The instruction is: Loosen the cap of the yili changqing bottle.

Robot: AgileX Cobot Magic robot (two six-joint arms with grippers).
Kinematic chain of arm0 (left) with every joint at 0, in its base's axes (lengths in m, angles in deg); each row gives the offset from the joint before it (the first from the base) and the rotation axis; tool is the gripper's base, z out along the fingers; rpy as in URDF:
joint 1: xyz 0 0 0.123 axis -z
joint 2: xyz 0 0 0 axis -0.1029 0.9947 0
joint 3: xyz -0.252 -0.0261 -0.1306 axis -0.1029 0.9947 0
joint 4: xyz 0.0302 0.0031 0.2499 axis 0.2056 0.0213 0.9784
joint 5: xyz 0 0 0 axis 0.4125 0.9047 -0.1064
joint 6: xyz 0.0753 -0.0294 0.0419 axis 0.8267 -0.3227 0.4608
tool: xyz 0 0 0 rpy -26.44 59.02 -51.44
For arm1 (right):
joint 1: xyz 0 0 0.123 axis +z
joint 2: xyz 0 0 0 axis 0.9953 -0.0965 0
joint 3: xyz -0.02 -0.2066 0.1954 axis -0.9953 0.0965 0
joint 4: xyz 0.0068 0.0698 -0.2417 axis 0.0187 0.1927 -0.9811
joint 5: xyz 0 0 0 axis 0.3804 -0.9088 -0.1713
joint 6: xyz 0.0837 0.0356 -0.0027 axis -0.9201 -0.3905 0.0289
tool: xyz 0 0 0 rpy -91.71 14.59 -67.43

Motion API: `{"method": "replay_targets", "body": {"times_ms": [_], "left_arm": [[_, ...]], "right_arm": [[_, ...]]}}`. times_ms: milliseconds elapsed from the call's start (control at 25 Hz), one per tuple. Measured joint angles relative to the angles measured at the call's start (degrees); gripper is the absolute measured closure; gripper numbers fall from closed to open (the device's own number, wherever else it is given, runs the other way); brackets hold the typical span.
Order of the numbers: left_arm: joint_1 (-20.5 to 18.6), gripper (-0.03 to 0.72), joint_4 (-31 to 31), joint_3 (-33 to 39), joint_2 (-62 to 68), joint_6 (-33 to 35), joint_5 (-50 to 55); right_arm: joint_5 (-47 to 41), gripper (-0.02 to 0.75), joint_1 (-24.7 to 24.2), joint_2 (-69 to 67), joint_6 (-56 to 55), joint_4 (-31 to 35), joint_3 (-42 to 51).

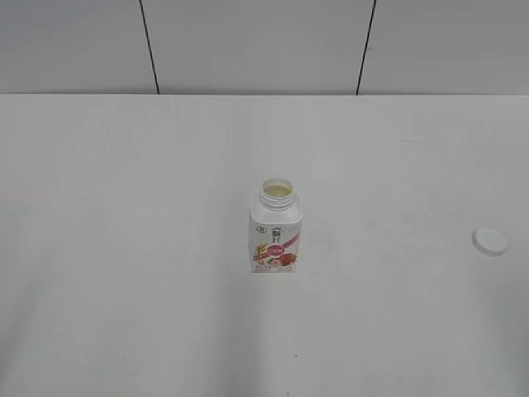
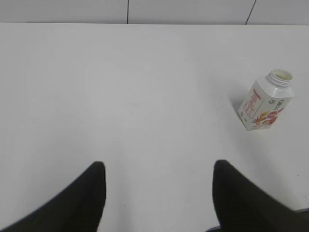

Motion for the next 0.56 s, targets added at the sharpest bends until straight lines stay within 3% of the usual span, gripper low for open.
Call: {"method": "replay_targets", "body": {"times_ms": [560], "left_arm": [[0.0,0.252,0.0,0.0,0.0,0.0,0.0]], "right_arm": [[0.0,0.265,0.0,0.0,0.0,0.0,0.0]]}}
